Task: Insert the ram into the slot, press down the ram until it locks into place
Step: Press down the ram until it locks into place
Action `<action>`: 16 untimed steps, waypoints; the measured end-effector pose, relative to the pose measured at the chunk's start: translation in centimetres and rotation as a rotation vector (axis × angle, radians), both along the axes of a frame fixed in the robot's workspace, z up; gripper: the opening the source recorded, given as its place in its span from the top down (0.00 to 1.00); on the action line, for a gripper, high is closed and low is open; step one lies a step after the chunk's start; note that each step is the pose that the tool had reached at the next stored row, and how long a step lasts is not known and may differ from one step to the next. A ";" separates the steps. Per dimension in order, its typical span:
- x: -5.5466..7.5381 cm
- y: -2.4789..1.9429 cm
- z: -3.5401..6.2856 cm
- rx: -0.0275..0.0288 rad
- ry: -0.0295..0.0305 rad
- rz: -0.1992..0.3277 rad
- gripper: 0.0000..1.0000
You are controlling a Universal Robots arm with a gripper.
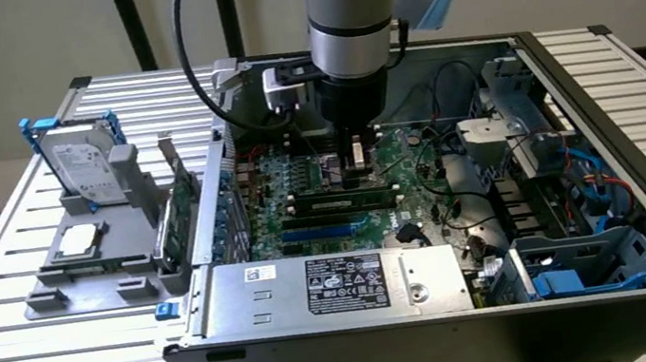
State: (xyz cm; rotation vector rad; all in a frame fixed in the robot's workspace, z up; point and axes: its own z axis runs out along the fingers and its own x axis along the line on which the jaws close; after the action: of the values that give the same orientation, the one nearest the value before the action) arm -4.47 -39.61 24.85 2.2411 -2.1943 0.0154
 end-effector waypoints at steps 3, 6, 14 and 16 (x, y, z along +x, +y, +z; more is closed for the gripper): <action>0.0 0.33 -0.46 -0.0006 0.0020 -0.003 0.89; 0.0 0.53 -0.89 -0.0015 0.0056 -0.005 0.89; 0.0 0.51 -1.94 -0.0042 0.0138 -0.011 0.89; 0.0 0.52 -2.24 -0.0035 0.0138 -0.012 0.89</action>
State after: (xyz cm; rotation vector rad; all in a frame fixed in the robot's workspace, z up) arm -4.50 -39.08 22.61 2.2188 -2.1995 0.0037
